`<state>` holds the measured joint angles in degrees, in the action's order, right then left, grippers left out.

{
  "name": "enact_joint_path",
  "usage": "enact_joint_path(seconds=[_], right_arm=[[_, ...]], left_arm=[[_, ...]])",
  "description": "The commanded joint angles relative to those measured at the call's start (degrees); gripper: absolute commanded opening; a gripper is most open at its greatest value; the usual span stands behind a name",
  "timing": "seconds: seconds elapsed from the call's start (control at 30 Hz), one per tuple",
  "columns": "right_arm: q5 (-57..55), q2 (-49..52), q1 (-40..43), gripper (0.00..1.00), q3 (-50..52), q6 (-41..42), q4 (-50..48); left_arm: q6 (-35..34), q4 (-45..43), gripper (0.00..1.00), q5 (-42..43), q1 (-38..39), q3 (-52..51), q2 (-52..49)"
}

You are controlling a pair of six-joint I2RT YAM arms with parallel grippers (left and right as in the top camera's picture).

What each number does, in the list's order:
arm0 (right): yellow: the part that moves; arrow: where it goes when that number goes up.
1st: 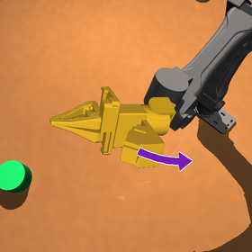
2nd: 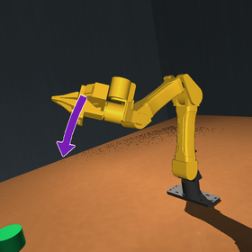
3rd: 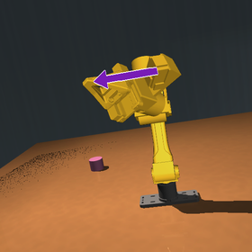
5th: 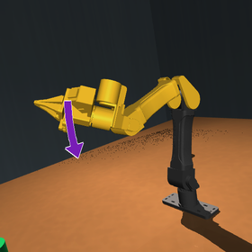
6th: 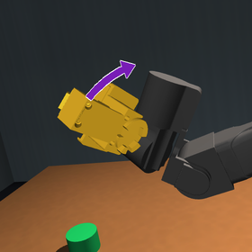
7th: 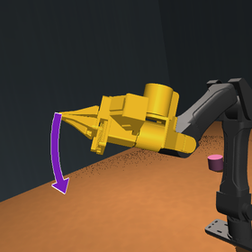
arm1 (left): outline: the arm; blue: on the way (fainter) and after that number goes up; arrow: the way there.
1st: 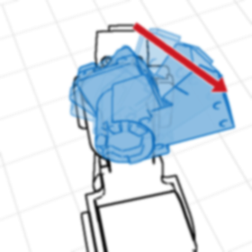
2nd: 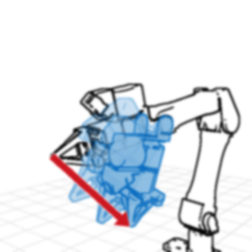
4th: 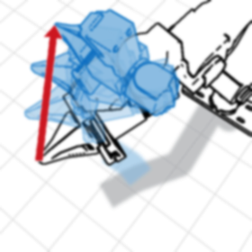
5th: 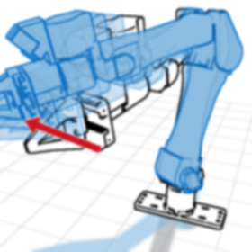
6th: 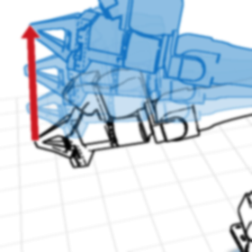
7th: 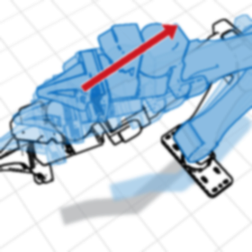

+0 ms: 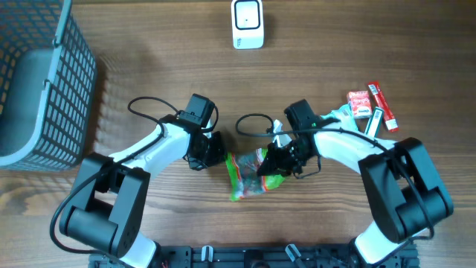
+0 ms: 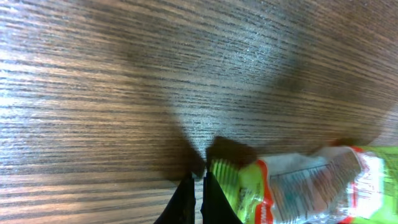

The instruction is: Scan the item barcode

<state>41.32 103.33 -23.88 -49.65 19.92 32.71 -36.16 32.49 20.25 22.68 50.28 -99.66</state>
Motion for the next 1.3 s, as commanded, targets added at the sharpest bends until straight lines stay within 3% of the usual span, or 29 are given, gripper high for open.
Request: enact_joint_path(seconds=[0.0,0.07,0.13,0.17,0.23,0.33,0.47,0.57,0.73,0.8,0.83,0.87,0.9,0.93,1.03,1.1,1.27], right_arm=[[-19.69,-0.48,-0.07,0.05,-8.33,-10.78,8.41],[-19.26,-0.48,-0.07,0.05,-10.29,-10.95,8.11],[-16.81,-0.48,-0.04,0.05,-11.91,-10.99,8.02],[-14.03,-0.48,-0.04,0.04,-12.68,-11.67,7.69],[1.79,-0.87,-0.04,0.04,-15.19,-19.93,5.88],[5.81,-3.74,-0.04,0.04,-18.58,-23.26,6.25],[5.11,-10.99,-0.26,0.04,-19.43,-30.42,5.90],[4.83,-14.93,-0.26,0.04,-19.63,-30.40,3.96],[-12.11,-15.56,-1.66,0.04,-33.14,-36.46,16.20],[-19.54,-15.54,-3.26,0.04,-39.67,-38.45,20.26],[-22.60,-15.54,-4.15,0.04,-41.59,-39.41,21.11],[-26.01,-15.54,-5.18,0.04,-43.01,-39.60,20.90],[-30.03,-15.54,-7.02,0.04,-43.87,-42.05,20.26],[-36.04,-15.47,-9.46,0.04,-43.89,-44.15,18.95],[-45.42,-15.19,-14.51,0.04,-43.87,-50.23,15.23],[-56.92,-14.16,-18.34,0.04,-43.87,-60.65,8.46],[-69.40,-10.64,-20.63,0.04,-43.87,-84.48,-4.50]], left_arm=[[-0.57,-0.44,0.04,-8.37,-0.07,-1.31,-3.34],[-0.50,0.59,0.04,-8.33,-0.09,-0.81,-3.17],[0.37,7.06,0.04,-8.35,-1.14,2.78,-0.63],[1.03,8.92,0.04,-8.24,-2.01,4.61,2.10],[1.05,9.40,0.04,-5.01,-4.02,6.60,11.47],[1.22,10.71,0.04,-1.57,-7.89,6.64,19.98],[4.42,11.76,0.04,-3.26,-15.56,6.64,27.89],[4.42,8.48,0.04,-13.44,-21.24,6.62,28.39],[4.50,2.73,0.06,-23.37,-24.81,6.62,28.39],[9.70,-0.90,0.09,-24.65,-24.83,6.62,28.39],[12.07,-2.32,0.11,-24.65,-24.83,6.62,28.35],[14.38,-3.72,0.22,-24.68,-24.83,6.62,28.35],[15.17,-4.26,0.52,-24.63,-24.83,6.62,28.35],[14.78,-3.69,1.00,-24.61,-24.81,6.62,28.35],[14.73,-0.74,1.00,-24.59,-24.83,6.62,28.35],[14.75,-0.35,1.00,-23.76,-24.79,6.62,28.35],[14.75,-0.33,1.00,-23.76,-24.79,6.62,28.35]])
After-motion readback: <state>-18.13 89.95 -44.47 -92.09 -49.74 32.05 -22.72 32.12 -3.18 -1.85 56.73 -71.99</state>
